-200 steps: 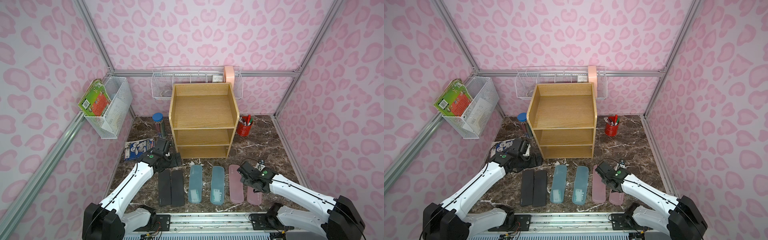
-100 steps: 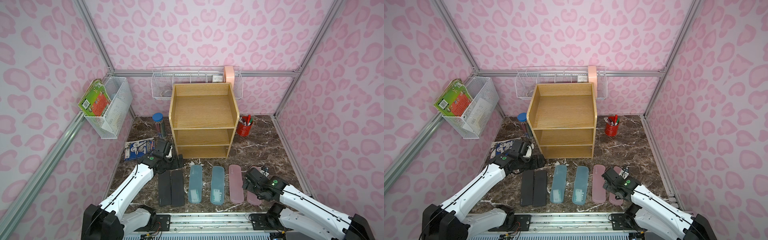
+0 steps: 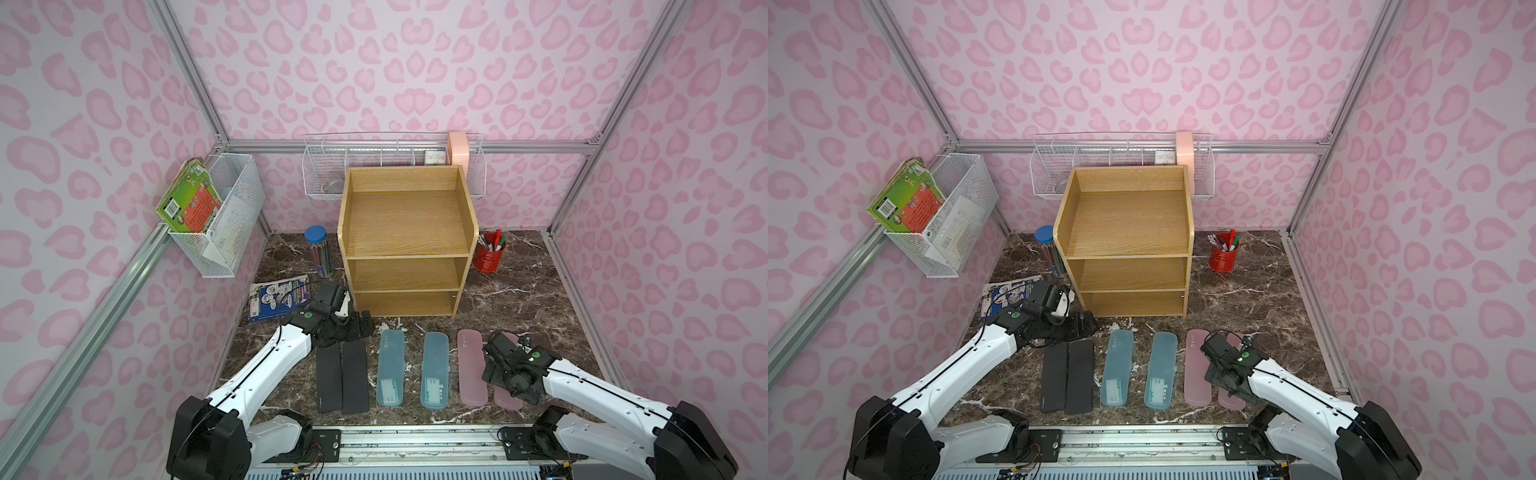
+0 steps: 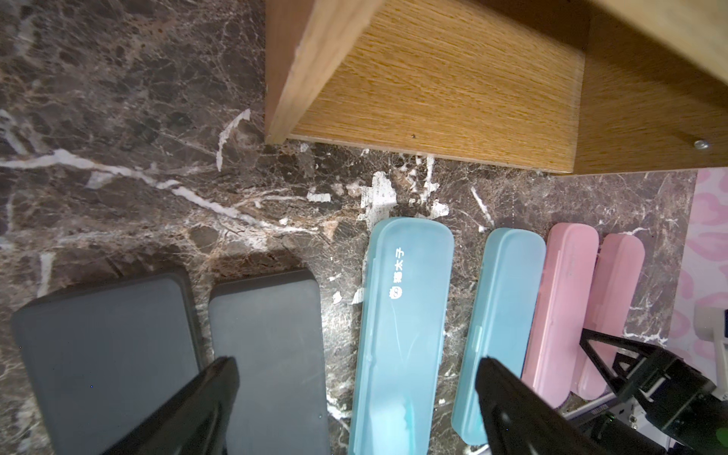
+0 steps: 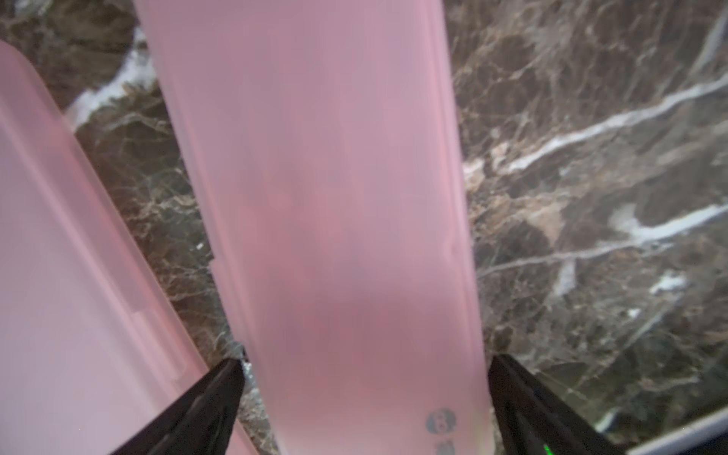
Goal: Place the pencil cases on the shelf according to color
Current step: Pick up the pencil case from the center of the board.
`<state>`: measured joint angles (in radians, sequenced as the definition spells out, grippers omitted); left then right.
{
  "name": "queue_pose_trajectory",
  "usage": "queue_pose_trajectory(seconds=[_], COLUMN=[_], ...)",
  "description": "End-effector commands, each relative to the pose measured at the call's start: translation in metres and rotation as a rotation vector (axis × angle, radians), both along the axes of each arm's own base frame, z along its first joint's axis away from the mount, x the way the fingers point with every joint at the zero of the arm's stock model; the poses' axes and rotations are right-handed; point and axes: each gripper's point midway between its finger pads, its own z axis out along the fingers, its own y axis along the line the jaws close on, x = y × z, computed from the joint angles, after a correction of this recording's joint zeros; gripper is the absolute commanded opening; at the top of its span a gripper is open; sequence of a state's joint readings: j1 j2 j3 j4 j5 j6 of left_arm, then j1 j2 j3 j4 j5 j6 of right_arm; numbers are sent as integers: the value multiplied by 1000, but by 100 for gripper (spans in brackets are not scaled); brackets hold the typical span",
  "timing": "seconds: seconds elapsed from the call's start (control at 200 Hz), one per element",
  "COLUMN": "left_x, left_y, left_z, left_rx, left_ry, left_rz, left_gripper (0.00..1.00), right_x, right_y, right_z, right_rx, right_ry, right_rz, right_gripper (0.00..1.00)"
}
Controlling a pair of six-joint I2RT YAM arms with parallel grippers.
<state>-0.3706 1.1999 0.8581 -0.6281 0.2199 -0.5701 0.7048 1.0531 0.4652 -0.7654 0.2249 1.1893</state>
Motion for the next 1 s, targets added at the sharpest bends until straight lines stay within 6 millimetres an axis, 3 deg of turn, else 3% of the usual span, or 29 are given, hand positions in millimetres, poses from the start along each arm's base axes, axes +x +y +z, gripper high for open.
queue_pose_trajectory(seconds=[0.0,0.305,0.73,0.995], left_x=[2,-1,-3,-2], left_y=[-4,-4,-8,-8], left_z=[4,5,7,11], left_rx=[-20,-25,-36,-39], left_ry=[-7,-7,1,-15], left_rz=[-9,-12,-27,-23], left_gripper=[99,99,99,99], right_x=[5,-15,-23,-30], right_y=[17,15,15,16], right_z=[-3,-9,-12,-18], right_rx=[60,20,20,21], right_ry=[8,83,99,107], right_rz=[41,54,61,69], right_gripper=[99,98,93,84])
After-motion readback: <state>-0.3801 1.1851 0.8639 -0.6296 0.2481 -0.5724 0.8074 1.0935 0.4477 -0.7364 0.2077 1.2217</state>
